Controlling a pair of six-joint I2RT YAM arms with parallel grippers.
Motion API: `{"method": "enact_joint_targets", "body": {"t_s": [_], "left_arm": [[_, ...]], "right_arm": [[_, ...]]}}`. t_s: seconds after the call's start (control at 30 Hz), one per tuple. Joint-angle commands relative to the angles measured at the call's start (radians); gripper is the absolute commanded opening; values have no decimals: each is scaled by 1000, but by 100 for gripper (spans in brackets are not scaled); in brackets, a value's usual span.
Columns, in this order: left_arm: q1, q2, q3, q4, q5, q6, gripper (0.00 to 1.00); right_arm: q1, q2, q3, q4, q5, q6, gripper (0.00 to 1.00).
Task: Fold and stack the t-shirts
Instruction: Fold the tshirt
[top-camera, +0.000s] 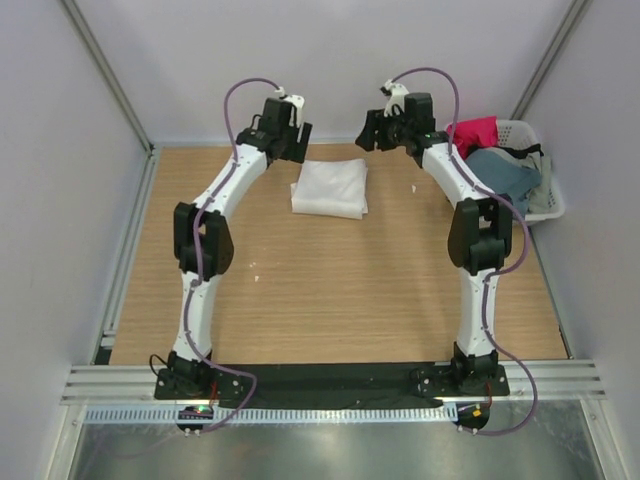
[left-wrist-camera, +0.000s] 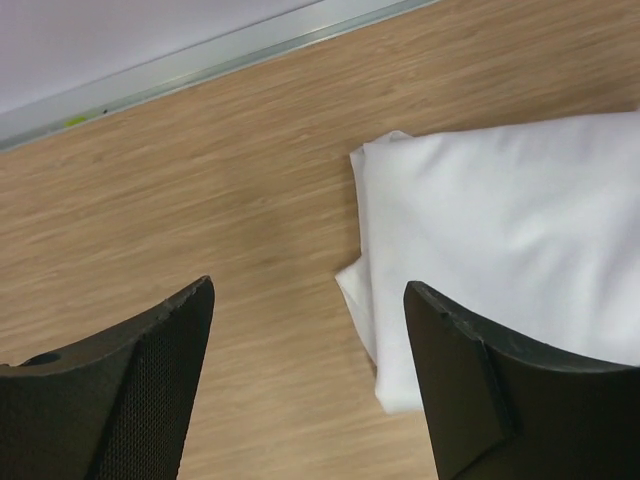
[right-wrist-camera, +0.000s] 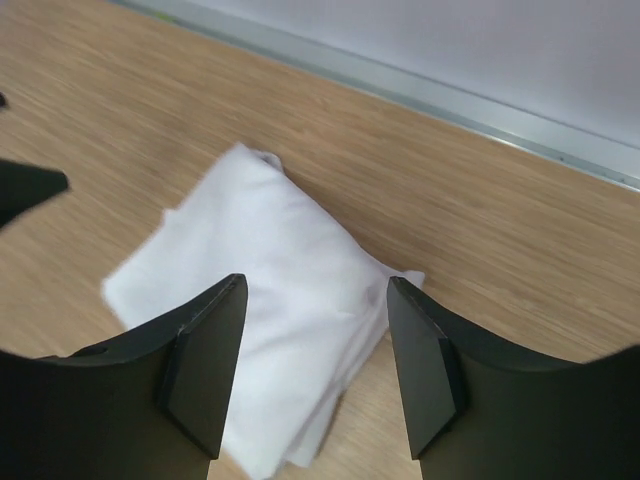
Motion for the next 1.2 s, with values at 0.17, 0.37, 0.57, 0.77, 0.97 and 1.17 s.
{"method": "enact_joint_targets", "body": {"t_s": [0.17,0.37,0.57,0.77,0.97,1.17], "left_arm": [[66,-245,-234,-95,340,-169,77],[109,-236,-332,-14,875,-303,72],[129,-199,-542,533,1280,-852,69],[118,-124,-567,693,1308,-989,72],[117,-7,-464,695,1298,-997,72],[109,68,-430,701,1290,-1008,72]], "right_arm": [[-6,-121,-150,145,-367,475,65],[-4,-98,-386,417,-527,853,66],[8,-44,-381,527,-657,996,66],[12,2,-322,540,-674,1005,66],[12,69,-282,478,-644,947,66],[9,141,-232,455,-622,927,66]]}}
